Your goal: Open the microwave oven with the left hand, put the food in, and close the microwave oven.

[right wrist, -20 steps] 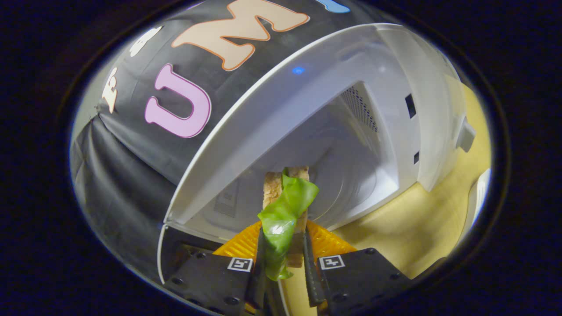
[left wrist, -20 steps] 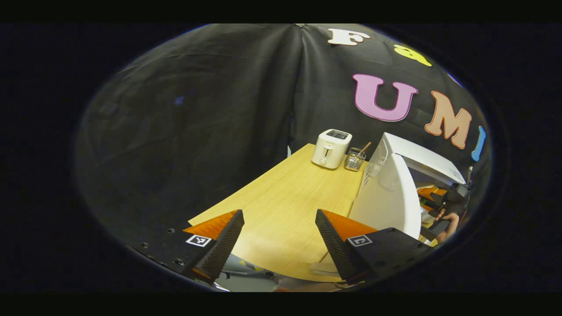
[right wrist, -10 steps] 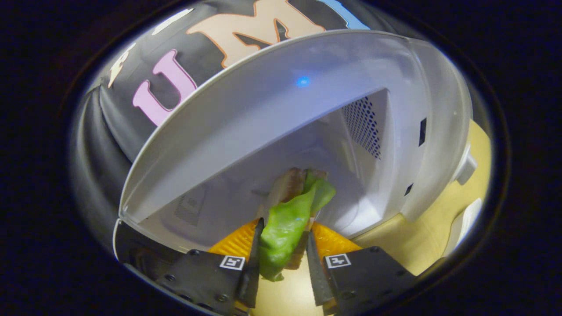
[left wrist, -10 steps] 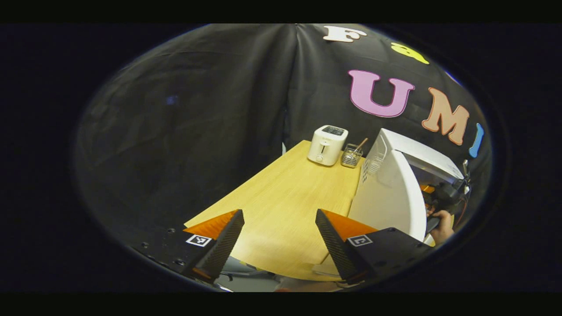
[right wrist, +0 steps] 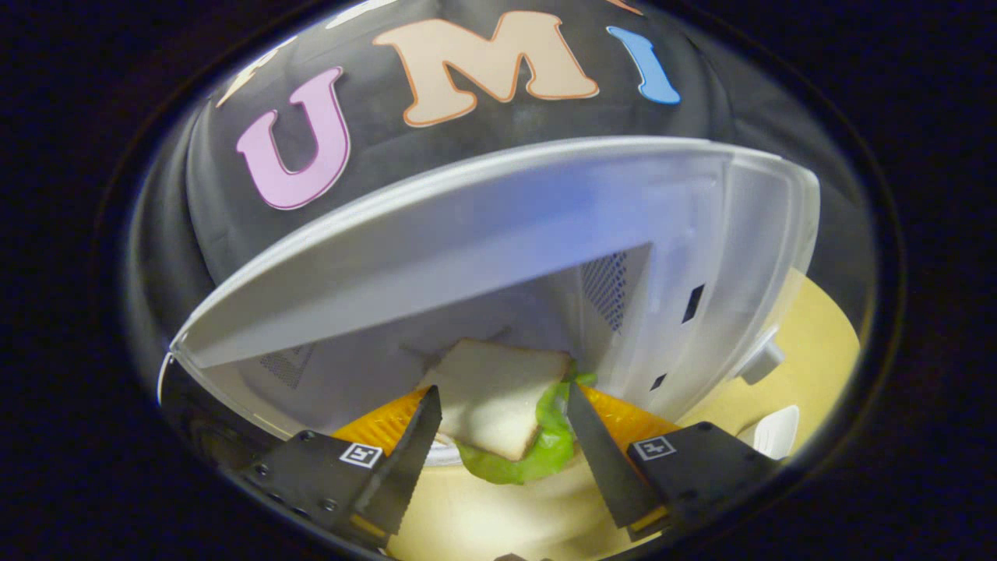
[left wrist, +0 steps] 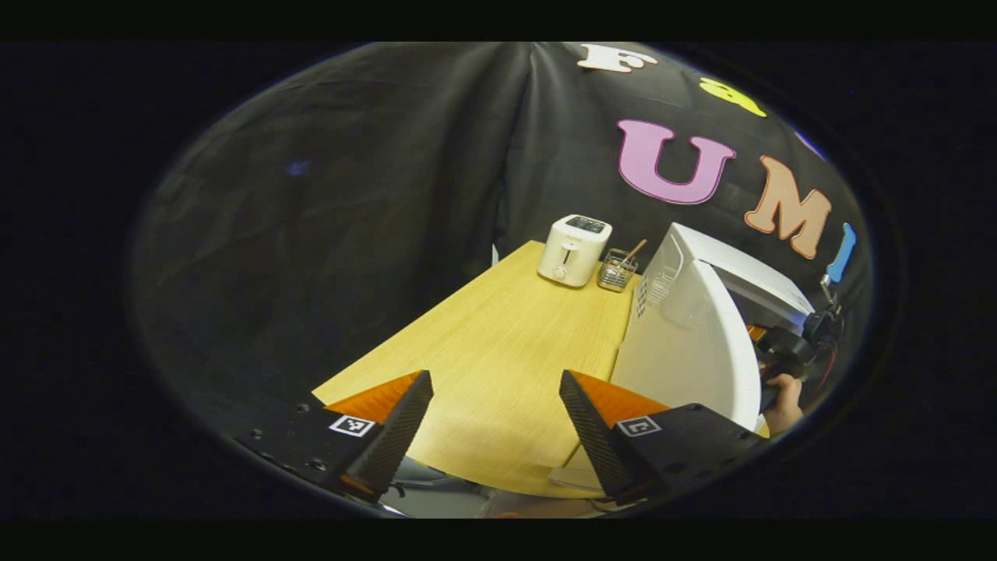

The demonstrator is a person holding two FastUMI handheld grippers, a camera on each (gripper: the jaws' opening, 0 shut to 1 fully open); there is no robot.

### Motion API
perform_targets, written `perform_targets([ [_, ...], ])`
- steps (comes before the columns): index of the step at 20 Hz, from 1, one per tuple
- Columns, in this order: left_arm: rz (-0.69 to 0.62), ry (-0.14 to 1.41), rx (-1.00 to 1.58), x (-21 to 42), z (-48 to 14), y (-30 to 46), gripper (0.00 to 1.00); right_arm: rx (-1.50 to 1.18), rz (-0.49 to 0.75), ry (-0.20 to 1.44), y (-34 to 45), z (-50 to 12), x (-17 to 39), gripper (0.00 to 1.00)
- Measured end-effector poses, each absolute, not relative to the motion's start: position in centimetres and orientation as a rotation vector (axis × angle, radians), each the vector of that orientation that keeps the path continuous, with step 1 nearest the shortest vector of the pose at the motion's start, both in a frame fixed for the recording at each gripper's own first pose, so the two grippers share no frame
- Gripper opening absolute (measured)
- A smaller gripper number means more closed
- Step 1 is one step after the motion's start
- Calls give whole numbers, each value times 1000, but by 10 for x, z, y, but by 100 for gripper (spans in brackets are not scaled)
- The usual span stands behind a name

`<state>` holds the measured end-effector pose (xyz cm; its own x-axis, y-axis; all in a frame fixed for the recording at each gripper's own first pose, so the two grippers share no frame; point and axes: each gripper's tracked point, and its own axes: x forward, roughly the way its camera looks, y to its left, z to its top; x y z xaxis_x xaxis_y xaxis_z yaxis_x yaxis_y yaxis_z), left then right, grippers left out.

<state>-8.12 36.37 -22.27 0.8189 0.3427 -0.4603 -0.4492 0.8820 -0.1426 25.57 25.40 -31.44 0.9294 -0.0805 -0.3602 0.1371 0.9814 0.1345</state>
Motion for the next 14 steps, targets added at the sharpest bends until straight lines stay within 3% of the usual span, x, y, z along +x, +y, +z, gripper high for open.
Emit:
perform_targets([
  [4,367,476,-257,-80,-234,357,95,139,-103,356,250,-299,231,100],
  [5,347,484,-255,-80,-236,354,94,134,-100,354,249,-296,222,92],
  [6,331,493,-251,-80,-237,352,93,140,-98,357,249,-292,211,92],
  [7,313,501,-245,-74,-240,347,93,149,-84,359,251,-289,200,100],
  [8,295,508,-239,-72,-242,346,93,150,-79,369,251,-288,188,92],
  [9,280,513,-234,-70,-243,344,92,149,-77,377,250,-287,175,92],
  [12,235,526,-225,-62,-248,336,79,156,-83,402,241,-285,132,92],
  [13,214,536,-224,-59,-250,332,67,159,-93,413,236,-284,118,92],
  [14,195,545,-222,-59,-252,329,69,162,-106,424,229,-284,105,92],
])
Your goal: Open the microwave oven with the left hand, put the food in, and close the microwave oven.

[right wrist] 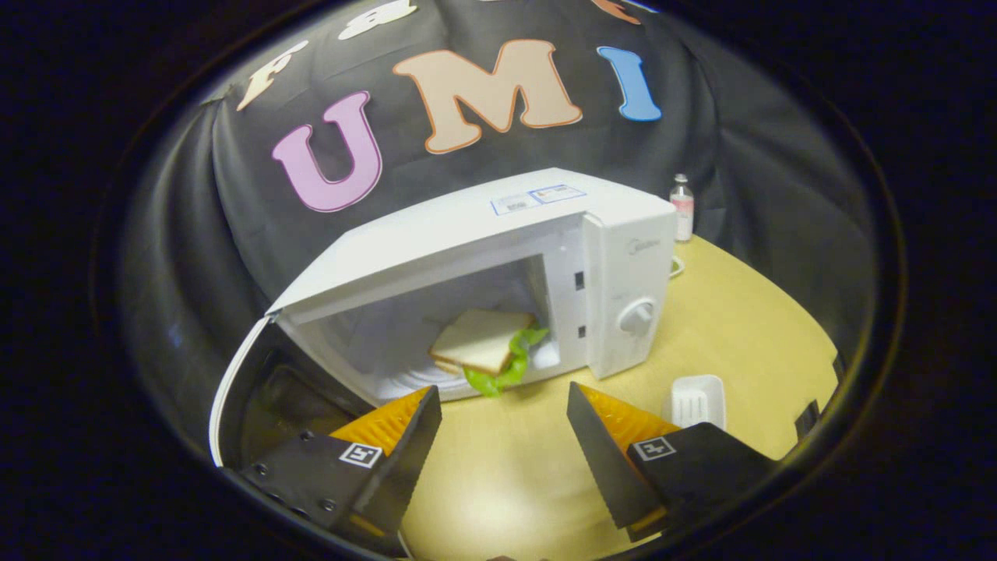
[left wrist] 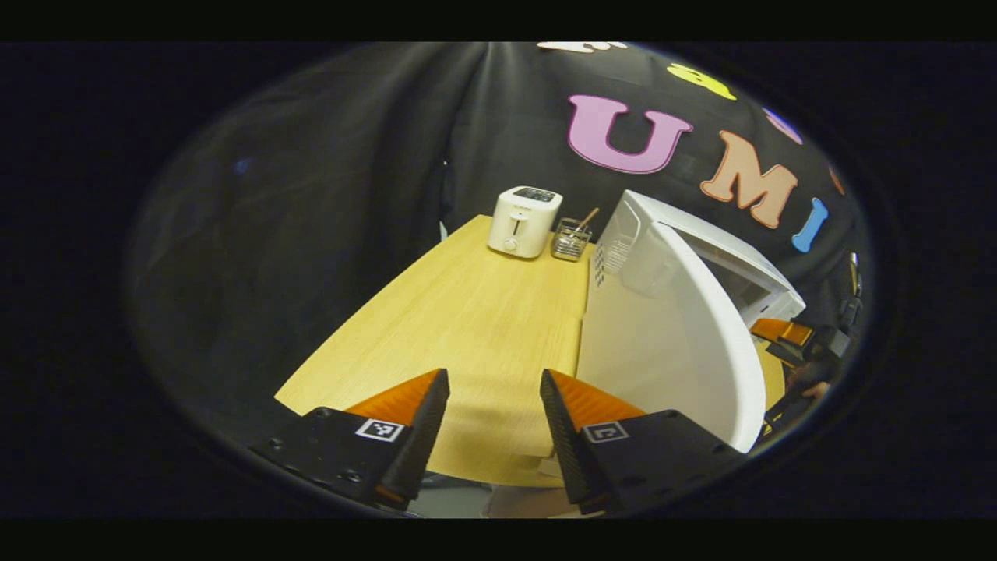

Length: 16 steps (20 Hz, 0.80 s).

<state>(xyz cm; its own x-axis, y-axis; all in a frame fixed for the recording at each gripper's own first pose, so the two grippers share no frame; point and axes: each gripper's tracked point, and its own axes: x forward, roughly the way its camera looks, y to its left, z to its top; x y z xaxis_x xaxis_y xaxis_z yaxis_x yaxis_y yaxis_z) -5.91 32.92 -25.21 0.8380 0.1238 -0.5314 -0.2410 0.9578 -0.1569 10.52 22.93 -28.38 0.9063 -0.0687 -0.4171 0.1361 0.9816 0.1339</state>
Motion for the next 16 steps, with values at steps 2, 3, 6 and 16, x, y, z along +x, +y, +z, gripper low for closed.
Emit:
perform_targets([
  [2,157,557,-228,-58,-255,323,56,166,-145,440,212,-282,79,92],
  [3,125,569,-231,-57,-257,316,51,169,-165,442,203,-279,68,92],
  [6,50,601,-164,-56,-268,302,23,130,-226,453,172,-278,36,92],
  [16,-97,633,-10,-58,-278,260,1,116,-391,438,113,-272,-52,100],
])
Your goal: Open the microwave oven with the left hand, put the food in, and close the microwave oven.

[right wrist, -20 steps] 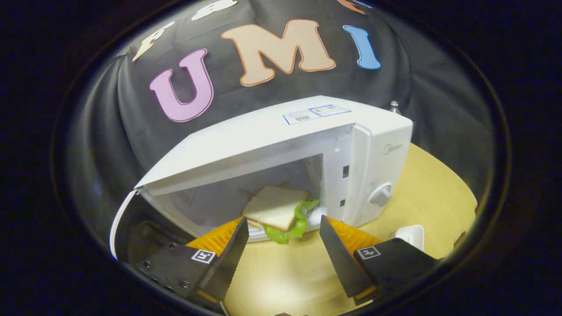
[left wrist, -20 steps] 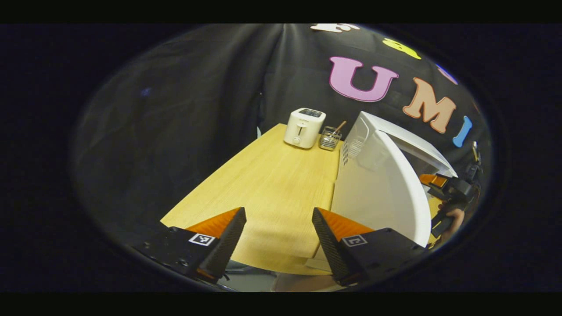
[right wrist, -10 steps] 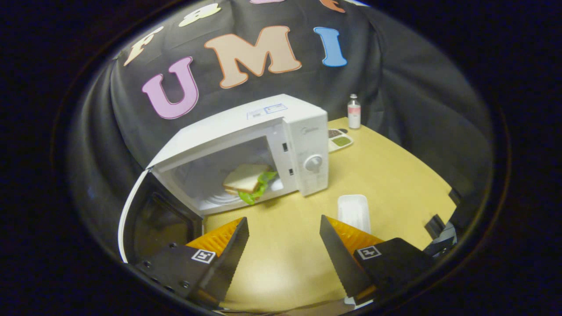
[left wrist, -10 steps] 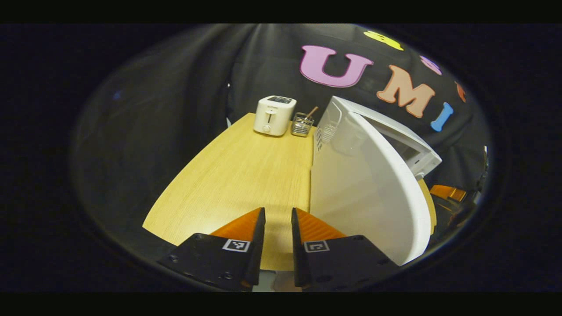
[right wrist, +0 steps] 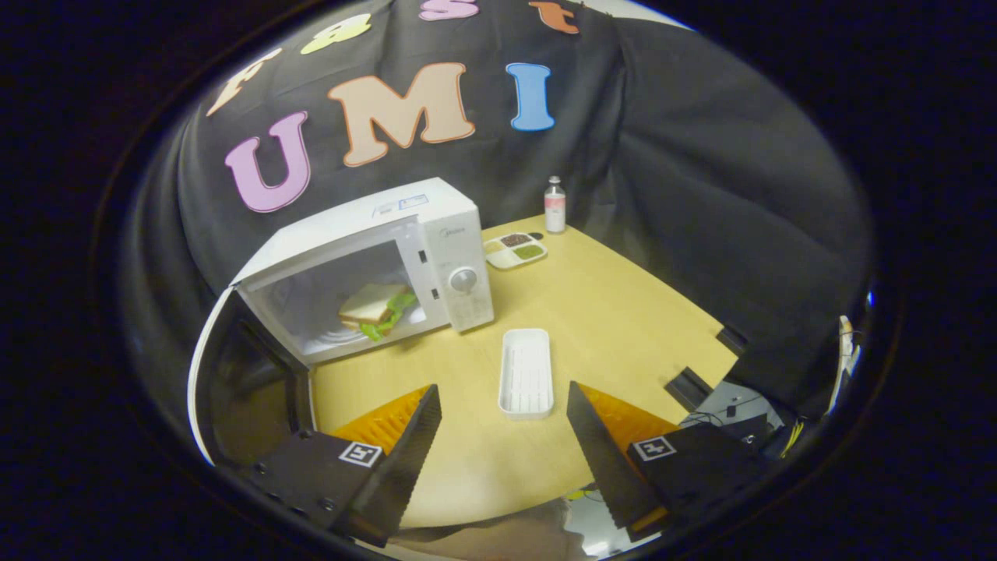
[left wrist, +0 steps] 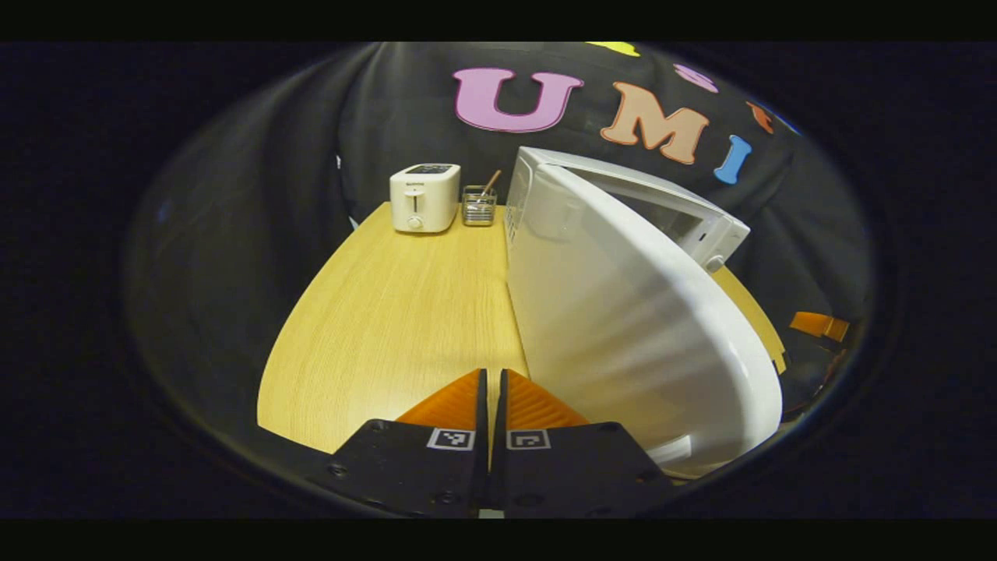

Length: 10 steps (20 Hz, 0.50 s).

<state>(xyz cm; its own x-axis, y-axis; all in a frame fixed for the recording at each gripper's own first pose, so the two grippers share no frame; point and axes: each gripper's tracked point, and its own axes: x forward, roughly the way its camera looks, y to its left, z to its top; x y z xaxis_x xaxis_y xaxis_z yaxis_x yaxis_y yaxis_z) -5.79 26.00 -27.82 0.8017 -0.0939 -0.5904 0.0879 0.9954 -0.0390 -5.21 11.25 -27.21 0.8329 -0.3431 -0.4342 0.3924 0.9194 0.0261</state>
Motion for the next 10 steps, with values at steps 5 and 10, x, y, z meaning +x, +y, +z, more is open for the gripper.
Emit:
perform_targets([
  [5,-124,640,36,-49,-280,221,1,140,-426,419,76,-267,-68,100],
  [10,-90,610,30,-38,-268,168,1,77,-366,399,34,-254,-57,100],
])
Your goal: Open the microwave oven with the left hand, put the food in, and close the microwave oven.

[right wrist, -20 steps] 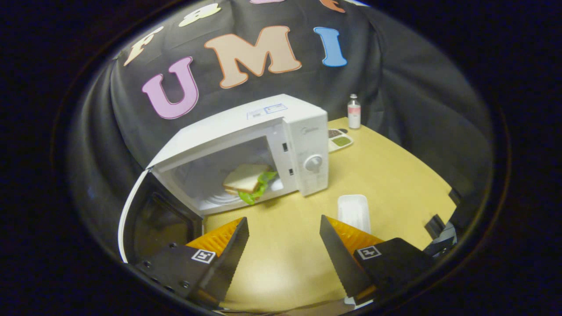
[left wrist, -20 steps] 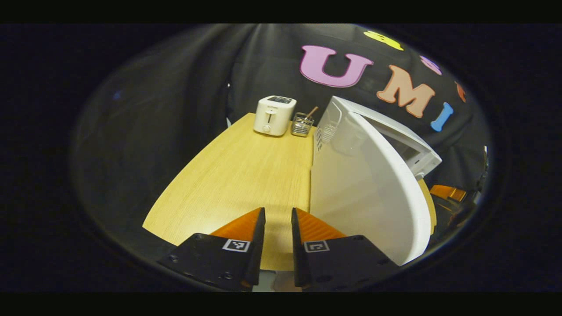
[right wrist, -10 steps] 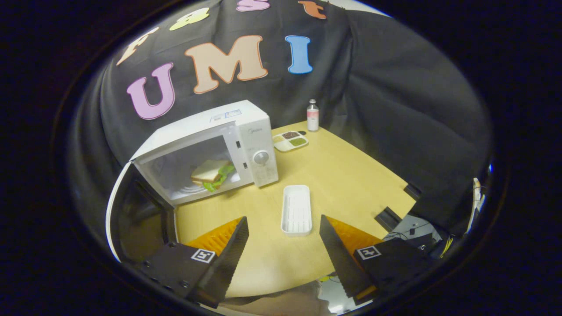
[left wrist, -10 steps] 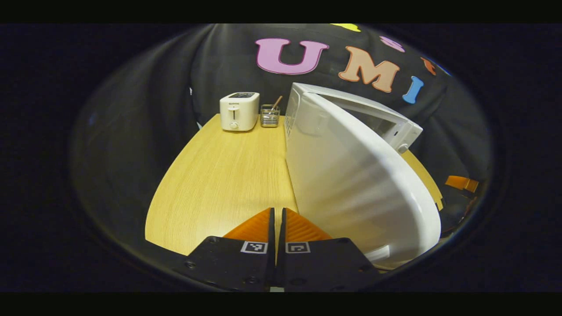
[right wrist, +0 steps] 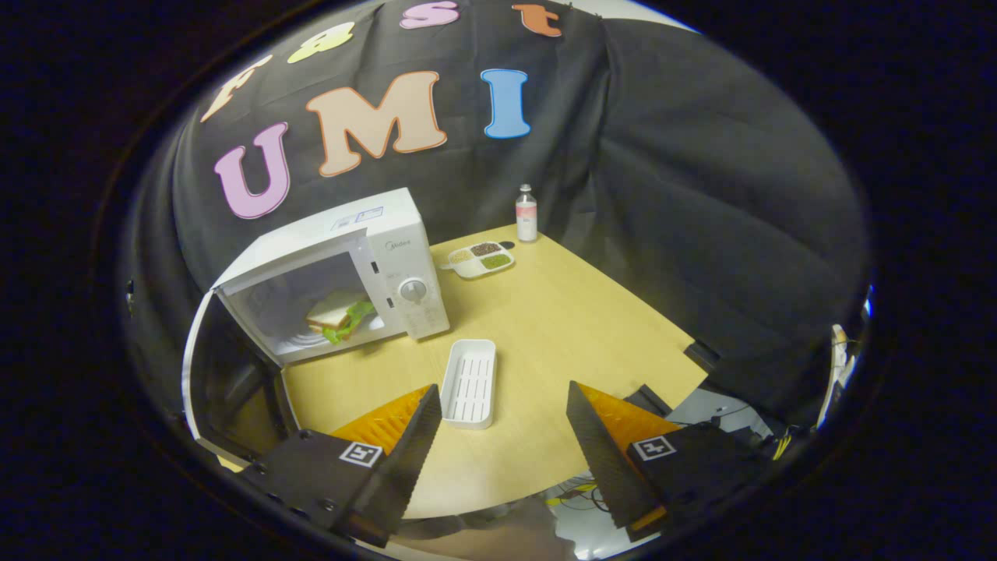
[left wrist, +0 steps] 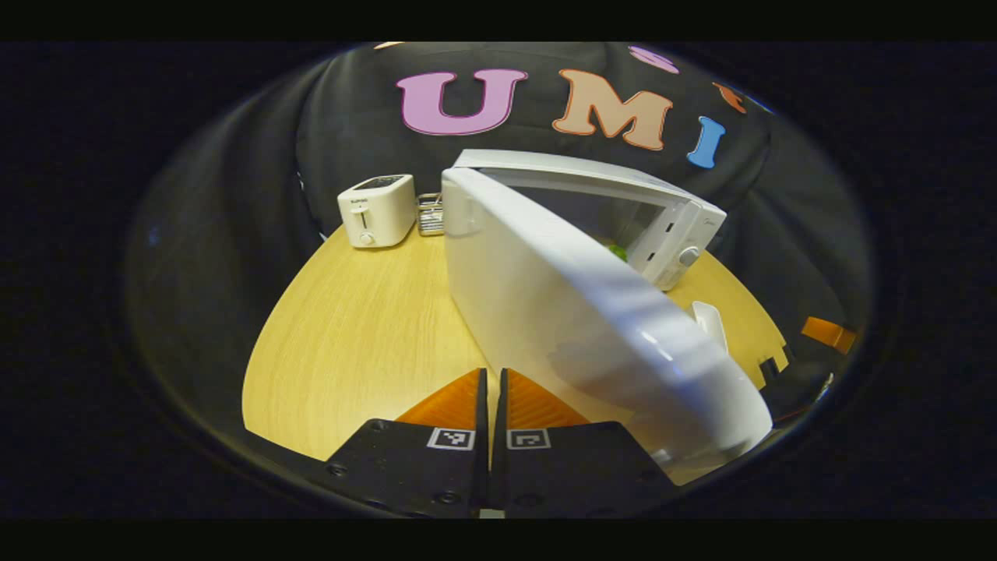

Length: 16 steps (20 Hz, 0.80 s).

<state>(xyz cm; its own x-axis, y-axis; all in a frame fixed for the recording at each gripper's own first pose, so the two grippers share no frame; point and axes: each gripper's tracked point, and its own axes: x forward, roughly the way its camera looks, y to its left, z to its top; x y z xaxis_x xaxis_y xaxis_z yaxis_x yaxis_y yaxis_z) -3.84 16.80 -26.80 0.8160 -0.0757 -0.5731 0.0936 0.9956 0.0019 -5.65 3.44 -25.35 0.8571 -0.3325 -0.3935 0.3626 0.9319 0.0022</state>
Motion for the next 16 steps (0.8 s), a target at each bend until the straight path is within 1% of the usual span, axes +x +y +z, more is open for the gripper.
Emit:
perform_targets([
  [1,-81,599,27,-36,-265,156,0,67,-348,390,27,-250,-53,100],
  [2,-71,592,22,-33,-265,145,1,61,-327,383,22,-246,-48,92],
  [3,-62,587,17,-31,-263,134,0,54,-304,376,17,-244,-44,92],
  [4,-53,580,11,-30,-263,125,1,40,-283,371,11,-241,-38,100],
  [6,-49,573,-2,-25,-264,101,0,16,-247,355,-3,-234,-27,100],
  [7,-49,575,-5,-23,-265,89,9,14,-231,343,-9,-229,-21,100],
  [8,-50,575,-4,-21,-267,78,1,21,-216,336,-14,-226,-14,100],
  [9,-52,572,-1,-19,-266,67,1,30,-205,335,-20,-226,-8,92],
  [10,-52,570,7,-17,-268,58,1,39,-195,340,-25,-227,-2,92],
  [11,-52,566,16,-15,-266,50,1,51,-183,347,-29,-229,4,99],
  [13,-54,561,32,-7,-266,34,0,72,-155,359,-34,-231,16,99],
  [14,-55,558,42,-3,-266,27,0,76,-145,364,-35,-232,21,89],
  [15,-57,556,52,1,-265,21,0,75,-136,362,-37,-230,26,89],
  [16,-60,552,62,6,-263,16,0,73,-126,358,-37,-229,30,99],
])
